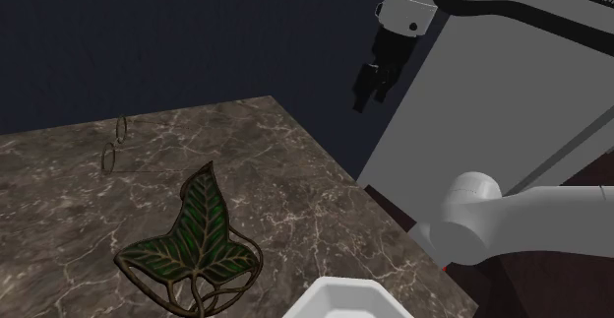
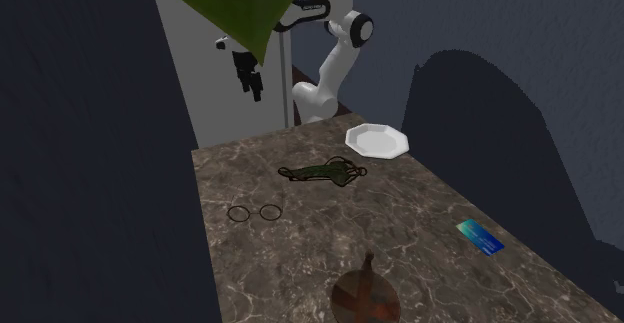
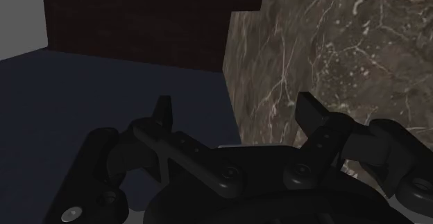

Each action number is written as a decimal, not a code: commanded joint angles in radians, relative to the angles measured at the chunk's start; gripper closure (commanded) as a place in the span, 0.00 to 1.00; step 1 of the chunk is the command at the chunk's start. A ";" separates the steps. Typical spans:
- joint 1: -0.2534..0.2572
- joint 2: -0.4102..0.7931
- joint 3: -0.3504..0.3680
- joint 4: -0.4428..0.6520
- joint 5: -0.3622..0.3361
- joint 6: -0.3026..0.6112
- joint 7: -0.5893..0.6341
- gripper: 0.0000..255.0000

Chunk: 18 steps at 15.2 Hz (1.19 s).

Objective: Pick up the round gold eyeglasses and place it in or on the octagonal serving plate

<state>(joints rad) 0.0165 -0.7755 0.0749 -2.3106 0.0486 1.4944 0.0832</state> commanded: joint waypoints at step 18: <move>0.027 0.397 0.374 0.264 0.087 0.204 0.455 0.00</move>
<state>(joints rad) 0.0458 -0.4148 0.4257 -2.0739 0.1428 1.6868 0.5073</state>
